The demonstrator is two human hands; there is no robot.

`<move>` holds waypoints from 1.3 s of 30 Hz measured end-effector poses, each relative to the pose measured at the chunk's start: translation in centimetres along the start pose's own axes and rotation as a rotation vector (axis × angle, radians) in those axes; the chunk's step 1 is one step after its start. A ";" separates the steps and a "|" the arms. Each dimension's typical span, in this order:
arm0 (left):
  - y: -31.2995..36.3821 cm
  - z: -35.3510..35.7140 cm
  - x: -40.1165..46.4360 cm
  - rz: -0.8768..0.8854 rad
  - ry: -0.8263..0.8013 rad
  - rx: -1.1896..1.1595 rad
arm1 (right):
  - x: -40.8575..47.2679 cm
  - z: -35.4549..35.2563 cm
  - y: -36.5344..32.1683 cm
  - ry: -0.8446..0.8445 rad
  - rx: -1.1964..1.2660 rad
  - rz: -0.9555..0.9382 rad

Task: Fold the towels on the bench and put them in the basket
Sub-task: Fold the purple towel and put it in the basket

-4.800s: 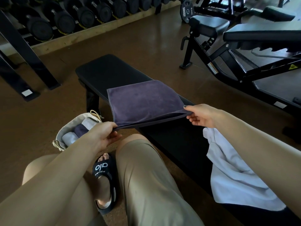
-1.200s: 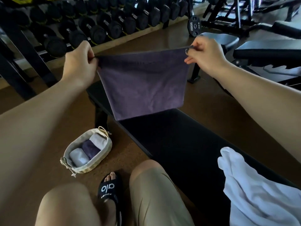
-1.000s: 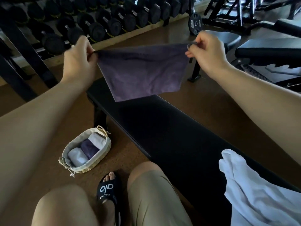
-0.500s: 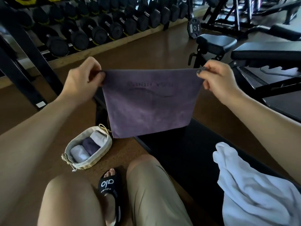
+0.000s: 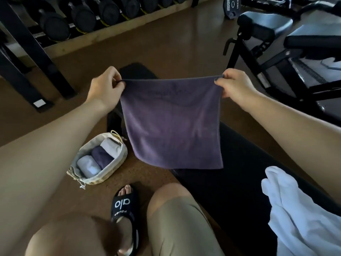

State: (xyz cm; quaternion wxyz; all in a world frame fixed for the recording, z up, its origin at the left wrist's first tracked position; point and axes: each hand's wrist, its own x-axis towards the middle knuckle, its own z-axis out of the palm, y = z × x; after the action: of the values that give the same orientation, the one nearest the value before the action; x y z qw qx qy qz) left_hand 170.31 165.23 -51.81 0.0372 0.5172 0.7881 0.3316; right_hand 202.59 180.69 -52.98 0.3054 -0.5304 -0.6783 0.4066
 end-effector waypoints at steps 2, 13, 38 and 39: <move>-1.8 2.5 1.9 -0.050 -0.035 -0.002 | 2.9 2.0 1.7 -0.004 -0.056 0.041; -5.8 11.3 10.5 -0.086 -0.147 0.140 | 10.4 7.2 8.3 -0.001 -0.282 0.150; 11.5 15.1 -13.7 0.485 -0.602 0.422 | 3.0 3.1 6.3 0.112 0.451 0.651; 11.8 15.2 -14.1 0.489 -0.609 0.435 | 2.4 2.5 6.8 0.118 0.451 0.634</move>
State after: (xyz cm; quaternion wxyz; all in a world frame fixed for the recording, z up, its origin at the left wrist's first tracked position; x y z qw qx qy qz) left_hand 192.28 163.64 -61.03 0.0784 0.7581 0.6473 -0.0101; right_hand 203.11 183.14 -60.12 0.3121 -0.6556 -0.3558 0.5884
